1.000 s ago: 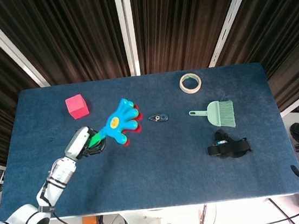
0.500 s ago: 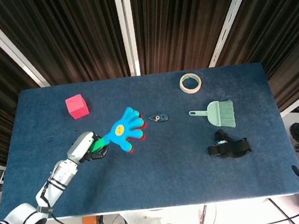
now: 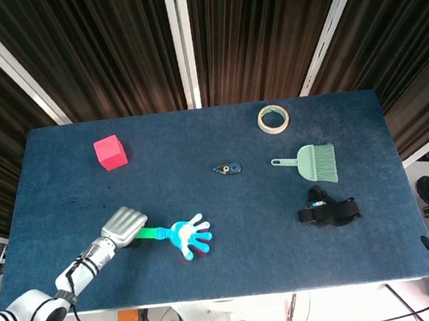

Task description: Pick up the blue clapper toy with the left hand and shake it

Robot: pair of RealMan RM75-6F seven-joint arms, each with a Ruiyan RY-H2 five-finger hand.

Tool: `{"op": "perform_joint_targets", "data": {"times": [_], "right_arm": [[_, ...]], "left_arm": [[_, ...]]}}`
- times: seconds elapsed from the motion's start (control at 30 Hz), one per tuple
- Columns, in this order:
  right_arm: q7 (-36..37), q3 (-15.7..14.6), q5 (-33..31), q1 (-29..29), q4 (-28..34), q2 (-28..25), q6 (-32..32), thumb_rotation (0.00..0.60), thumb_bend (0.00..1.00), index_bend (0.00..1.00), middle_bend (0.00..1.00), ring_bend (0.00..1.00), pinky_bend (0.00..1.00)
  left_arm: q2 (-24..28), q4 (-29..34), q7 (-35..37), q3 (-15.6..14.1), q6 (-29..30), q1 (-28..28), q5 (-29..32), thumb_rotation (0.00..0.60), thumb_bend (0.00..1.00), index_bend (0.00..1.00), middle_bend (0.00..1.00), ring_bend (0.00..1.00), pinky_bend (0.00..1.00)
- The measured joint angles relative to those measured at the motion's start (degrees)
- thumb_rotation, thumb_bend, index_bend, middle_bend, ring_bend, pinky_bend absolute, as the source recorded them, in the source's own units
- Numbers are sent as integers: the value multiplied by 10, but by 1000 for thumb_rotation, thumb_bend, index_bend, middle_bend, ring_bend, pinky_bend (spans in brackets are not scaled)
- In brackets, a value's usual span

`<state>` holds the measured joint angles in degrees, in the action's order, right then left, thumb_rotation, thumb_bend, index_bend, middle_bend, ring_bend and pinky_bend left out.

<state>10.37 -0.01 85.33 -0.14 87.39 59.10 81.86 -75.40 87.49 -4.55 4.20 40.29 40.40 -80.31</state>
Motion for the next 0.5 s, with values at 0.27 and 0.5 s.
{"op": "perform_joint_targets", "data": {"times": [0.27, 0.5], "right_arm": [[0, 0, 0, 2, 0, 1, -4, 600, 212, 0, 29, 0, 0], [-4, -1, 1, 4, 1, 3, -9, 600, 212, 0, 29, 0, 0]], "left_arm": [[-4, 44, 279, 61, 84, -31, 17, 600, 637, 1000, 1000, 1000, 1000], [-6, 85, 632, 140, 171, -74, 40, 600, 643, 1000, 1000, 1000, 1000]]}}
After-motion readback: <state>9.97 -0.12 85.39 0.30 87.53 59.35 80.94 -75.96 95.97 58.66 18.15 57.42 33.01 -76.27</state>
